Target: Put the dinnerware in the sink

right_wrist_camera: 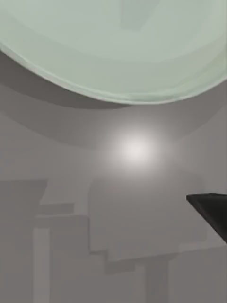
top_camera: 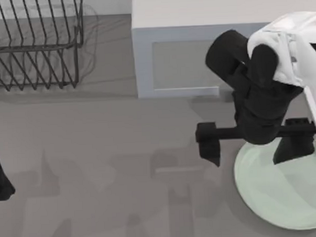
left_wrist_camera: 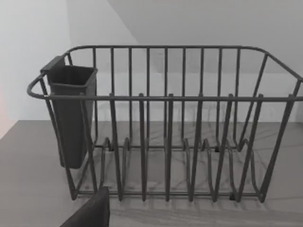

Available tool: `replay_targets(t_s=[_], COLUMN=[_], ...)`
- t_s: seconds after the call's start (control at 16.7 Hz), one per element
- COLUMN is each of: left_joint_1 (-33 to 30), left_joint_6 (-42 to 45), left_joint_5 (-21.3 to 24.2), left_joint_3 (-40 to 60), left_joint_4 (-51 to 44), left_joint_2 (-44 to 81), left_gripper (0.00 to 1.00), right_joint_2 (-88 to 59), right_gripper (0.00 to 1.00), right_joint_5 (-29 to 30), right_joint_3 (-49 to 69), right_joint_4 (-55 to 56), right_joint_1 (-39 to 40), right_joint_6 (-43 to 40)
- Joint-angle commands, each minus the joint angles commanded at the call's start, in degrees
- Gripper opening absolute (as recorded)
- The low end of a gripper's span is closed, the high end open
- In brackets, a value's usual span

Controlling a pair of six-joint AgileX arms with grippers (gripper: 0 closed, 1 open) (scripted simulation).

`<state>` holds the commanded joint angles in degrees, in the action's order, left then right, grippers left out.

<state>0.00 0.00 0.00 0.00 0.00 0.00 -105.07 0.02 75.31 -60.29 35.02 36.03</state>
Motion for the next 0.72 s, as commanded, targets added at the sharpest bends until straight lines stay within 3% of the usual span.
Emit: replay_targets(t_s=[0.48, 0.72], left_joint_1=[0.0, 0.0], left_joint_6=[0.0, 0.0], left_joint_5=[0.0, 0.0], left_joint_3=[0.0, 0.0], left_joint_4=[0.0, 0.0], left_joint_2=[0.0, 0.0], left_gripper=[1.00, 1.00], right_joint_2=[-8.1, -9.4], right_gripper=[1.00, 1.00], right_joint_5=[0.1, 0.1], right_joint_3=[-9.9, -11.4], right_joint_4=[18.7, 20.9], right_joint_1=[0.3, 0.4], right_joint_6=[0.3, 0.3])
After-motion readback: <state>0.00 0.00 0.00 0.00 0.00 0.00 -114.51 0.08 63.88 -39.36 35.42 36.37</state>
